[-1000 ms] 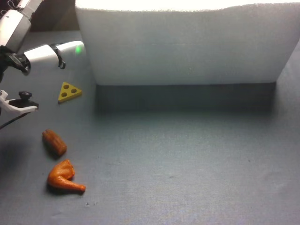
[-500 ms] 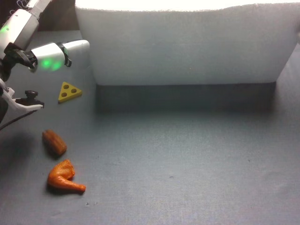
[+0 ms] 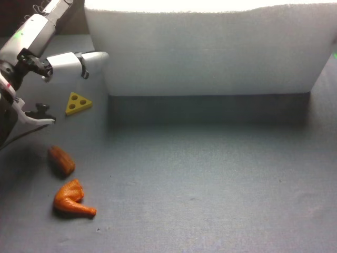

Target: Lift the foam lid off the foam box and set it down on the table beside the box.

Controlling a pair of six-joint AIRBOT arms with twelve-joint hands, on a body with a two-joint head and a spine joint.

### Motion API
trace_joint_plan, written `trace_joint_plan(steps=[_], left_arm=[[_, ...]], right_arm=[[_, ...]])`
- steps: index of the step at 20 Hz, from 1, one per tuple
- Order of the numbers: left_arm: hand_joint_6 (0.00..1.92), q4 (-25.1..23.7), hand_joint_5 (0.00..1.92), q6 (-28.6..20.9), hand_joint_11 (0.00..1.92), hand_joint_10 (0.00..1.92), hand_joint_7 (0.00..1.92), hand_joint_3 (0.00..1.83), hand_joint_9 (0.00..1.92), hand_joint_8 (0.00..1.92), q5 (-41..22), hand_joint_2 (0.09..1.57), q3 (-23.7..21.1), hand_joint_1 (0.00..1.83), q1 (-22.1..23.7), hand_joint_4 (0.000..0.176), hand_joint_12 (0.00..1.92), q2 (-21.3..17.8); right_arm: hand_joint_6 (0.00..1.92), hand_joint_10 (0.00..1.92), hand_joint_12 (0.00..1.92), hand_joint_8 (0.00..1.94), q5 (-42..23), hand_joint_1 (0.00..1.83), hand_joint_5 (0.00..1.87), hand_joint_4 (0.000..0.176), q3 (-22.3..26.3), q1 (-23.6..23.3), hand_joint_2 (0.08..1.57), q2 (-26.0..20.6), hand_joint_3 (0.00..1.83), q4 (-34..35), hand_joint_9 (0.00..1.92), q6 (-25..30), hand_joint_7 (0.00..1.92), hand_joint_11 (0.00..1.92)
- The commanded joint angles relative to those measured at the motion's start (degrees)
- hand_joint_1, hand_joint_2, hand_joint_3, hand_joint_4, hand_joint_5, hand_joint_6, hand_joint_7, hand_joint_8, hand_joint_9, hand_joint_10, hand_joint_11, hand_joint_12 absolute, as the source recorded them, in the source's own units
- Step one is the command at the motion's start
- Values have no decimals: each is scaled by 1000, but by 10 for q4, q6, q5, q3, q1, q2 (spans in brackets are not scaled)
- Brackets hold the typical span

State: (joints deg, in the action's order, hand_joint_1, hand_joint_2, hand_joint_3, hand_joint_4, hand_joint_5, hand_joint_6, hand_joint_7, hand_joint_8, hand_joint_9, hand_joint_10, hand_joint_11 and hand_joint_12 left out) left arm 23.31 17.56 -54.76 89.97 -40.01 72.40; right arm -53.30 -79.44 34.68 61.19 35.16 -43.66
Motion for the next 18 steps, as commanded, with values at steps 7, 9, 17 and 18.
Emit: trace_joint_plan(steps=[7, 9, 17, 18], left_arm=[[0, -9, 0, -7, 0, 0, 0, 0, 0, 0, -44, 1027, 17, 856, 17, 13, 0, 7], [0, -9, 0, -8, 0, 0, 0, 0, 0, 0, -40, 1024, 21, 835, 18, 19, 0, 10], [0, -9, 0, -10, 0, 0, 0, 3, 0, 0, -39, 1037, 21, 853, 17, 21, 0, 11], [0, -9, 0, -10, 0, 0, 0, 1, 0, 0, -40, 1034, 21, 849, 17, 23, 0, 10]], right_arm=[[0, 9, 0, 0, -63, 825, 0, 0, -8, -6, 1143, -4, 0, -10, 20, 2, 0, 0], [0, 0, 0, 0, -61, 830, 0, 0, -9, -7, 1146, -1, 0, -15, 0, 3, 0, 0], [0, 0, 0, 0, -56, 777, 0, 0, -8, -23, 1149, 4, 1, -46, 0, 8, 0, 0], [0, 0, 0, 0, -56, 779, 0, 0, -7, -23, 1151, 3, 2, -47, 0, 8, 0, 0]])
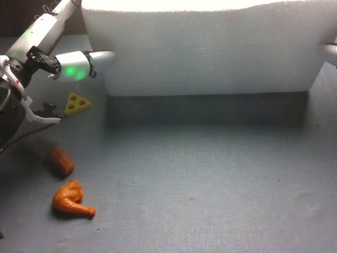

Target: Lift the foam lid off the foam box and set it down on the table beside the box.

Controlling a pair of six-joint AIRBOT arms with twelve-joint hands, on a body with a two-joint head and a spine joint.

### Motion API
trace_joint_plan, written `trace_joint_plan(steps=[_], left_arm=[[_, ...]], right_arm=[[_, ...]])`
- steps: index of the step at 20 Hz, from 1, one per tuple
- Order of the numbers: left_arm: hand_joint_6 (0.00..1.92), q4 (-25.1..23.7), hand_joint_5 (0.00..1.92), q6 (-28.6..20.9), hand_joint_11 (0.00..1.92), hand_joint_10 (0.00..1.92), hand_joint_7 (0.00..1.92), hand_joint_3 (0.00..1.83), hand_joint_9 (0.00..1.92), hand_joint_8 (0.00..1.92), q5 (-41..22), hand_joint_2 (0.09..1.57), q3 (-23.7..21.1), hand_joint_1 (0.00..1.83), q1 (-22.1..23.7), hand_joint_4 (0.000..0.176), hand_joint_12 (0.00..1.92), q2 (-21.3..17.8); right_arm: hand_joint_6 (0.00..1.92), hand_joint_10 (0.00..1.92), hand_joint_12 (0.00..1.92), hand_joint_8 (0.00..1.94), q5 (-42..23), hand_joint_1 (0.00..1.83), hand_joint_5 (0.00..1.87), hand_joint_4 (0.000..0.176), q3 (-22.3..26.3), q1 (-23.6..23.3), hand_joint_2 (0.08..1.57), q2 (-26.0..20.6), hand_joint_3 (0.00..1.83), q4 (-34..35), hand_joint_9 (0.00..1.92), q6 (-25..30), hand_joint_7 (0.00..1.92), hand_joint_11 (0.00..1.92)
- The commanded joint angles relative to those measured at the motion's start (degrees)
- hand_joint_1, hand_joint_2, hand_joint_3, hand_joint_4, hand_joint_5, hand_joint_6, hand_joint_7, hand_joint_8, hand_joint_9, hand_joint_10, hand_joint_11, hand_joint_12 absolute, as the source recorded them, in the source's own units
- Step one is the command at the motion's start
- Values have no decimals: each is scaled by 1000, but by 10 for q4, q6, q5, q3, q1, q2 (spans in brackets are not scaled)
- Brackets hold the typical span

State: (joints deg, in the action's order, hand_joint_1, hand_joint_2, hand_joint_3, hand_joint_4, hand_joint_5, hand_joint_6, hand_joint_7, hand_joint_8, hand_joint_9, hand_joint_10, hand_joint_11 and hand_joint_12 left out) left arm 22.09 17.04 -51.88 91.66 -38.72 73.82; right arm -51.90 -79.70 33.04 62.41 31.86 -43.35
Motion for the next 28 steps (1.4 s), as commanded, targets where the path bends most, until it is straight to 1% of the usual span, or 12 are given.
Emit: trace_joint_plan(steps=[1, 6, 7, 8, 10, 13, 14, 16, 20, 24, 25, 28], left_arm=[[0, 3, 0, -5, 0, 0, 0, 2, 0, 0, -70, 1037, 4, 849, 4, 20, 0, -4], [0, -3, 0, -7, 0, 0, 0, 0, 0, 0, -77, 1029, 3, 831, 6, 32, 0, -5], [0, -3, 0, -7, 0, 0, 0, 5, 0, 0, -79, 1043, 2, 804, 7, 23, 0, -6], [0, -3, 0, -7, 0, 0, 0, 5, 0, 0, -80, 1043, 1, 804, 7, 23, 0, -7], [0, -5, 0, -6, 0, 0, 0, 4, 0, 0, -84, 1044, -1, 787, 7, 36, 0, -8], [0, -6, 0, -6, 0, 0, 0, 0, 0, 0, -87, 1038, -3, 777, 7, 33, 0, -10], [0, -6, 0, -6, 0, 0, 0, 0, 0, 0, -88, 1027, -5, 763, 6, 30, 0, -11], [0, -6, 0, -6, 0, 0, 0, 0, 0, 0, -94, 1001, -10, 693, 3, 42, 0, -14], [0, -5, 0, -2, 0, 0, 0, 0, 0, 0, -105, 975, -19, 600, -1, 56, 0, -23], [0, -4, 0, 2, 0, 0, 0, 0, 0, 0, -117, 951, -30, 539, -10, 61, 0, -33], [0, -2, 0, 2, 0, 0, 0, 0, 0, 0, -121, 962, -32, 497, -12, 54, 0, -34], [0, -2, 0, 3, 0, 0, 0, 0, 0, 0, -127, 963, -35, 502, -13, 50, 0, -37]], right_arm=[[0, 0, 0, 0, -72, 785, 0, 0, -4, -7, 1142, -9, 0, -14, 0, 6, 0, 0], [0, 0, 0, 0, -76, 809, 0, 0, -1, -7, 1131, -14, 0, -16, 0, 6, 0, 0], [0, 0, 0, 0, -77, 814, 0, 0, 0, -7, 1134, -15, 0, -16, 0, 6, 0, 0], [0, 0, 0, 0, -78, 814, 0, 0, 0, -7, 1134, -16, 0, -16, 0, 6, 0, 0], [0, 0, 0, 0, -78, 791, 0, 0, 1, -7, 1121, -16, 0, -16, 0, 6, 0, 0], [0, 0, 0, 0, -82, 782, 0, 0, 6, -7, 1109, -18, 0, -15, 0, 6, 0, 0], [0, 0, 0, 0, -84, 763, 0, 0, 10, -6, 1093, -20, 0, -15, 0, 6, 0, 0], [0, 0, 0, 0, -88, 640, 0, 0, 18, -6, 1054, -25, 0, -16, 0, 6, 0, 0], [0, 0, 0, 0, -92, 558, 0, 0, 30, -6, 1074, -38, 0, -16, 0, 3, 0, 0], [0, 0, 0, 0, -98, 470, 0, 0, 44, -5, 1091, -50, 1, -16, 0, -9, 0, 0], [0, 0, 0, 0, -100, 387, 0, 0, 46, -4, 1125, -52, 13, -16, 0, -9, 0, 0], [0, 0, 0, 0, -103, 389, 0, 0, 48, -2, 1147, -55, 18, -15, 0, -9, 0, 0]])
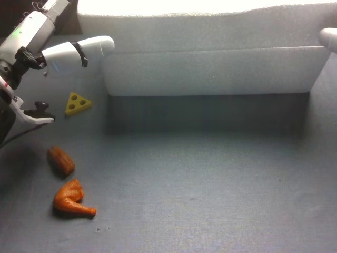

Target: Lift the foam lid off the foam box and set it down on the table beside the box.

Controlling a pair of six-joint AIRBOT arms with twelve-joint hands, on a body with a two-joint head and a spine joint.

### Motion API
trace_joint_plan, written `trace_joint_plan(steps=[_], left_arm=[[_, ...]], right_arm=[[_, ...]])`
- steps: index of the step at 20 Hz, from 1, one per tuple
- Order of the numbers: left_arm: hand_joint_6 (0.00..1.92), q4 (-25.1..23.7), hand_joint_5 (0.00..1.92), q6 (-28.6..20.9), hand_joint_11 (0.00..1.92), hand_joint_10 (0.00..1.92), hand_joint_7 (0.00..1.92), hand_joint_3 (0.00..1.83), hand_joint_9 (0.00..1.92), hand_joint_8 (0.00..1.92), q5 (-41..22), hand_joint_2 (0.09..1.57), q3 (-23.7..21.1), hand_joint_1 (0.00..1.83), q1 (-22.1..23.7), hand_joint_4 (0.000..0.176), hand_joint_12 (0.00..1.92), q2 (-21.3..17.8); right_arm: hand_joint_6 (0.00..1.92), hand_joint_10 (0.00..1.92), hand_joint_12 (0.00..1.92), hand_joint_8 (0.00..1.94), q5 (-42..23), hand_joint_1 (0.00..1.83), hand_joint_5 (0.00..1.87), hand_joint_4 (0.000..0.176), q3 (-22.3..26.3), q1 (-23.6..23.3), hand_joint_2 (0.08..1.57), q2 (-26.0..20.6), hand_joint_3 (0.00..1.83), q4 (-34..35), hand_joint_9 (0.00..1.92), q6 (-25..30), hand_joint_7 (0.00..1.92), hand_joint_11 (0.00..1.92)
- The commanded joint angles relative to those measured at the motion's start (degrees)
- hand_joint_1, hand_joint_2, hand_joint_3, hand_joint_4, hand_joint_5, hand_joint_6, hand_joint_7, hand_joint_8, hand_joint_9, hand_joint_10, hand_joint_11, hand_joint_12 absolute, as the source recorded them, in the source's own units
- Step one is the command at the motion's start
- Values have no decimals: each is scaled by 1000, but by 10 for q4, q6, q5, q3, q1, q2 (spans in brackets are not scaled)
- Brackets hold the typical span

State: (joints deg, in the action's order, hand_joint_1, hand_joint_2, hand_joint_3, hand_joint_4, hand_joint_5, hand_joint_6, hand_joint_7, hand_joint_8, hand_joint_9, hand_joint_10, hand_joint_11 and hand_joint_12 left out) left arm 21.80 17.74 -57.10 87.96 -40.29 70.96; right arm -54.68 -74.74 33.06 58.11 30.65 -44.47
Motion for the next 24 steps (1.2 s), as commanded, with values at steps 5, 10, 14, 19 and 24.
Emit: trace_joint_plan(steps=[5, 10, 14, 19, 24], left_arm=[[0, -2, 0, -2, 0, 0, 0, 0, 0, 0, -63, 959, 8, 507, 9, 40, 0, -5], [0, -6, 0, -3, 0, 0, 0, 1, 0, 0, -48, 978, 19, 524, 19, 35, 0, 4], [0, -4, 0, -4, 0, 0, 0, 5, 0, 0, -34, 989, 29, 560, 24, 42, 0, 11], [0, -1, 0, -6, 0, 0, 0, 9, 0, 0, -25, 1004, 37, 574, 25, 16, 0, 18], [0, -1, 0, -6, 0, 0, 0, 6, 0, 0, -25, 1005, 38, 577, 27, 17, 0, 18]], right_arm=[[0, 0, 0, 0, -75, 434, 0, 0, -6, -3, 1161, -11, 14, 3, 0, 2, 0, 0], [0, 0, 0, 0, -68, 477, 0, 0, -17, -3, 1130, -10, 0, 6, 0, 3, 0, 0], [0, 0, 0, 0, -64, 504, 0, 0, -24, -5, 1097, -6, 0, 6, 0, 5, 0, 0], [0, 0, 0, 0, -60, 485, 0, 0, -30, -7, 1098, 4, 0, 3, 0, 7, 0, 0], [0, 0, 0, 0, -61, 474, 0, 0, -31, -11, 1092, 6, 0, -4, 0, 10, 0, 0]])
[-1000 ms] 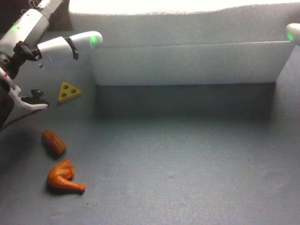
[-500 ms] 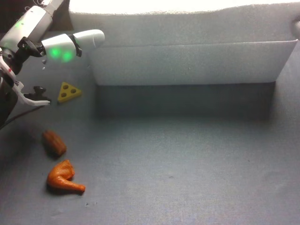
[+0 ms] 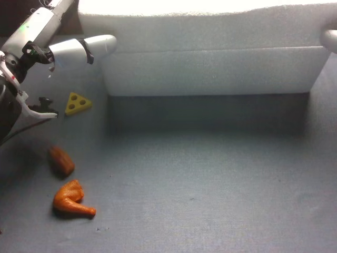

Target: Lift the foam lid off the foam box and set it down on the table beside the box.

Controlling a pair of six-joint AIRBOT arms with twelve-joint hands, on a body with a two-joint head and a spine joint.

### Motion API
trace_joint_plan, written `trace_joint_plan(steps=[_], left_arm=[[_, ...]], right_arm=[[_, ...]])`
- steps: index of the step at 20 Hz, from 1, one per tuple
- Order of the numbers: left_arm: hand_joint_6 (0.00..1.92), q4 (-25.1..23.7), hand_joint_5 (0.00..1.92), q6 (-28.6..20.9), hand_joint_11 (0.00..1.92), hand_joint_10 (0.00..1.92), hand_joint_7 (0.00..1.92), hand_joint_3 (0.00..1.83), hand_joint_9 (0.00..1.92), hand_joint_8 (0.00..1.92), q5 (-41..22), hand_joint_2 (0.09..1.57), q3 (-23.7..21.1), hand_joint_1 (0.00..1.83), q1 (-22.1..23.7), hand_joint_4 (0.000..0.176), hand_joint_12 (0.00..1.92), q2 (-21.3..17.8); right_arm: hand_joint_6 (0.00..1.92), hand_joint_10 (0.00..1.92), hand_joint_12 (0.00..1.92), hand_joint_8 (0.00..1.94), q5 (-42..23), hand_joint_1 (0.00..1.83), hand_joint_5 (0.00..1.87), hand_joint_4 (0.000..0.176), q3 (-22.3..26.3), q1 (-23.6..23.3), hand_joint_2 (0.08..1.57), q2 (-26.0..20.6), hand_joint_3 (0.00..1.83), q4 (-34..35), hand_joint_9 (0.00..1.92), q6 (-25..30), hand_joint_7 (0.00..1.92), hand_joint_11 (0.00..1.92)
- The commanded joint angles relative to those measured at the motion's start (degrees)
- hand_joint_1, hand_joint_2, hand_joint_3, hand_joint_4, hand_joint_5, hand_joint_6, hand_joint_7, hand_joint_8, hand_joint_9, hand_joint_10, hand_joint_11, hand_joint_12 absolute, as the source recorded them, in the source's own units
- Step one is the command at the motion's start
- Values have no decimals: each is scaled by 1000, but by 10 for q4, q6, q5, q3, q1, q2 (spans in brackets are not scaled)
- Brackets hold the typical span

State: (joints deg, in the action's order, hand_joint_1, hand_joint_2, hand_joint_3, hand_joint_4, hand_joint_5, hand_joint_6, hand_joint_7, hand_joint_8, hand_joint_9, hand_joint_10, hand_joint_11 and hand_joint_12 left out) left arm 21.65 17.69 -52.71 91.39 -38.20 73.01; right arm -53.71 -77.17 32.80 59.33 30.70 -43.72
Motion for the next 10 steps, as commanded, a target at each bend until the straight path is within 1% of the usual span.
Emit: trace_joint_plan(steps=[1, 2, 4, 5, 6, 7, 8, 9, 10], left_arm=[[0, 0, 0, -5, 0, 0, 0, 2, 0, 0, -69, 998, 4, 570, 6, 22, 0, -3], [0, -1, 0, -5, 0, 0, 0, 0, 0, 0, -69, 995, 3, 584, 7, 23, 0, -3], [0, -2, 0, -5, 0, 0, 0, 0, 0, 0, -68, 993, 3, 570, 8, 32, 0, -2], [0, -2, 0, -5, 0, 0, 0, 0, 0, 0, -68, 989, 3, 565, 8, 32, 0, -2], [0, -2, 0, -5, 0, 0, 0, 1, 0, 0, -68, 996, 3, 572, 8, 28, 0, -2], [0, -2, 0, -5, 0, 0, 0, 0, 0, 0, -67, 995, 3, 565, 8, 37, 0, -2], [0, -2, 0, -5, 0, 0, 0, 1, 0, 0, -67, 995, 3, 575, 8, 37, 0, -2], [0, -3, 0, -5, 0, 0, 0, 2, 0, 0, -66, 998, 4, 574, 8, 33, 0, -1], [0, -4, 0, -6, 0, 0, 0, 4, 0, 0, -65, 1005, 5, 565, 8, 16, 0, 0]], right_arm=[[0, 0, 0, 0, -70, 478, 0, 0, -6, -9, 1082, -6, 0, -6, 0, 3, 0, 0], [0, 0, 0, 0, -70, 466, 0, 0, -6, -12, 1092, -5, 0, -8, 0, 4, 0, 0], [0, 0, 0, 0, -70, 454, 0, 0, -6, -16, 1089, -4, 0, -13, 0, 4, 0, 0], [0, 0, 0, 0, -70, 455, 0, 0, -6, -18, 1098, -4, 0, -15, 0, 4, 0, 0], [0, 0, 0, 0, -71, 455, 0, 0, -6, -20, 1100, -4, 1, -17, 0, 4, 0, 0], [0, 0, 0, 0, -72, 459, 0, 0, -6, -21, 1106, -4, 4, -18, 0, 4, 0, 0], [0, 0, 0, 0, -72, 447, 0, 0, -6, -22, 1114, -4, 7, -18, 0, 4, 0, 0], [0, 0, 0, 0, -72, 460, 0, 0, -7, -23, 1117, -4, 7, -19, 0, 4, 0, 0], [0, 0, 0, 0, -71, 489, 0, 0, -8, -23, 1149, -3, 18, -19, 0, 4, 0, 0]])
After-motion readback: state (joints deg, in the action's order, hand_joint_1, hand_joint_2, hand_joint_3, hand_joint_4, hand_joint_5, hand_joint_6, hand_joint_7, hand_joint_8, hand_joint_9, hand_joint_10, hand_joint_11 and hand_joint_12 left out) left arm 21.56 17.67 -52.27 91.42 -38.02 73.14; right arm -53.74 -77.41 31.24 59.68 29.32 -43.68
